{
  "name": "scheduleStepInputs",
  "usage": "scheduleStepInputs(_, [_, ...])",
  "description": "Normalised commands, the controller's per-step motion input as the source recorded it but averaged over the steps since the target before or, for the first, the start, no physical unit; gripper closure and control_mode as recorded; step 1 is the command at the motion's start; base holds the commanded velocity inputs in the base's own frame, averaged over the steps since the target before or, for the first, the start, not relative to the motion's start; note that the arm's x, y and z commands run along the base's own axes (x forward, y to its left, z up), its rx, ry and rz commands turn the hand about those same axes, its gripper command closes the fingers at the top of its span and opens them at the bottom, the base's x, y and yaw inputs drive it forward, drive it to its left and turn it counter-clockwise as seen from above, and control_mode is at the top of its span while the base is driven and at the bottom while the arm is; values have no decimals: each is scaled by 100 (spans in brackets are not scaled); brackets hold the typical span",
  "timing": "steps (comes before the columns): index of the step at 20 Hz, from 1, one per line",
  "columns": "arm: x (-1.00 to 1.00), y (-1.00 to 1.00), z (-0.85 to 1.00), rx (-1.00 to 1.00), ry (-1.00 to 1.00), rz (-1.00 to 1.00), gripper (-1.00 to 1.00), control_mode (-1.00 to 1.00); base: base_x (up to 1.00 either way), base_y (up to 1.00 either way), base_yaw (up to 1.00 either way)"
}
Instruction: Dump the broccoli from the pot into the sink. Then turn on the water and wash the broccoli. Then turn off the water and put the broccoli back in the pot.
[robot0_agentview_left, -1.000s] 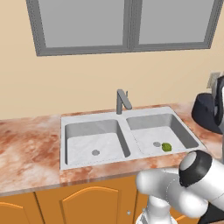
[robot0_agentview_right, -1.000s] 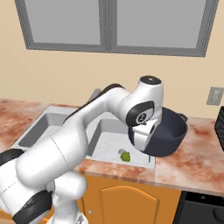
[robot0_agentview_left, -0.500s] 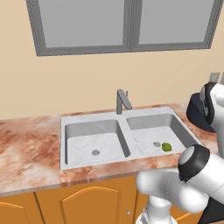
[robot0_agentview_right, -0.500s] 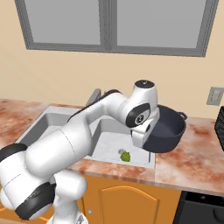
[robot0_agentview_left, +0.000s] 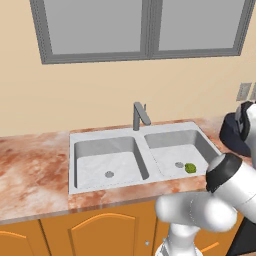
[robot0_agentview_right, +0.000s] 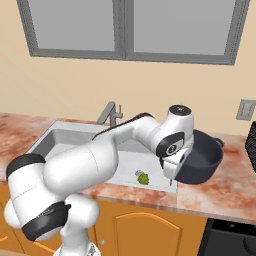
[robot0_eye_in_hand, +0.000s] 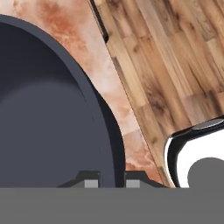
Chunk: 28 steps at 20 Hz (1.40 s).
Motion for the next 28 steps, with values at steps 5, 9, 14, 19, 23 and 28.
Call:
scheduleStepInputs(5, [6,-3,-29,2,0,0,100,-100,0,0,0])
scheduleStepInputs(9, [21,0,-39,0,0,0,100,-100,0,0,0])
scheduleStepInputs(14, [26,-11,-41,0,0,-3,100,-100,0,0,0])
scheduleStepInputs(19, [27,-15,-37,0,-2,-7,100,-100,0,0,0])
scheduleStepInputs(23, [30,-17,-23,0,-2,-7,100,-100,0,0,0])
scheduleStepInputs(28, [28,-30,-13,0,-3,-7,100,-100,0,0,0])
